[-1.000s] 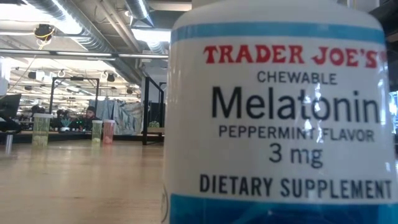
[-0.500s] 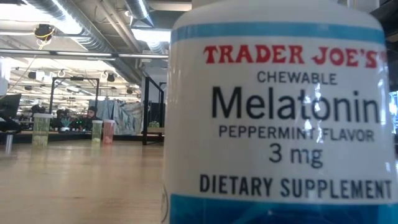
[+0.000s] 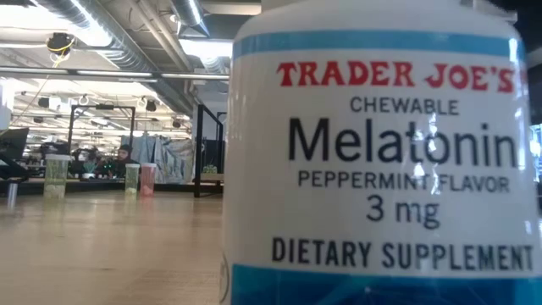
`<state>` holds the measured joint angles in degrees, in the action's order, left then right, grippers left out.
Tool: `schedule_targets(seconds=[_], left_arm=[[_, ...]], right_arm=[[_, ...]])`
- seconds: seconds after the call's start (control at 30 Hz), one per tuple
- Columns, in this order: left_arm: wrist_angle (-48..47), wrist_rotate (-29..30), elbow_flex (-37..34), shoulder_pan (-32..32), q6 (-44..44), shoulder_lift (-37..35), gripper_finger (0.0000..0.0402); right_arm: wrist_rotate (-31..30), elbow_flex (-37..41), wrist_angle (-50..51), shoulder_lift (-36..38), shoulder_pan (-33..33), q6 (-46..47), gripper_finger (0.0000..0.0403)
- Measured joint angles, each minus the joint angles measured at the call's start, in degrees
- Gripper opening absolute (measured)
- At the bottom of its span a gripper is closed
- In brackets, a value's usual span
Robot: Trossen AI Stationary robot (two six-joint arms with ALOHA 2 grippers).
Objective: Pick and place medicine bottles onto shelf by color
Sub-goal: Put the bottom yellow pill bottle on the shelf
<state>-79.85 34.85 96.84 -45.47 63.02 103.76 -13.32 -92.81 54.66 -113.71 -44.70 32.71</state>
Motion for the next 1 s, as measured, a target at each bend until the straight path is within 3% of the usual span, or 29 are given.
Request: schedule_targets(seconds=[0.4,0.83,1.0], left_arm=[[0.0,0.0,0.0,0.0,-0.1,0.0,0.0263],[0.0,0.5,0.0,0.0,-0.5,0.0,0.0263],[-0.2,1.9,0.0,0.0,-0.5,0.0,0.0263]], right_arm=[[-4.7,-14.9,17.1,0.0,8.8,-3.2,0.0124],[-4.5,-23.7,18.6,0.1,24.8,-18.0,0.0124],[0.3,-23.7,18.3,0.2,33.2,-24.0,0.0124]])
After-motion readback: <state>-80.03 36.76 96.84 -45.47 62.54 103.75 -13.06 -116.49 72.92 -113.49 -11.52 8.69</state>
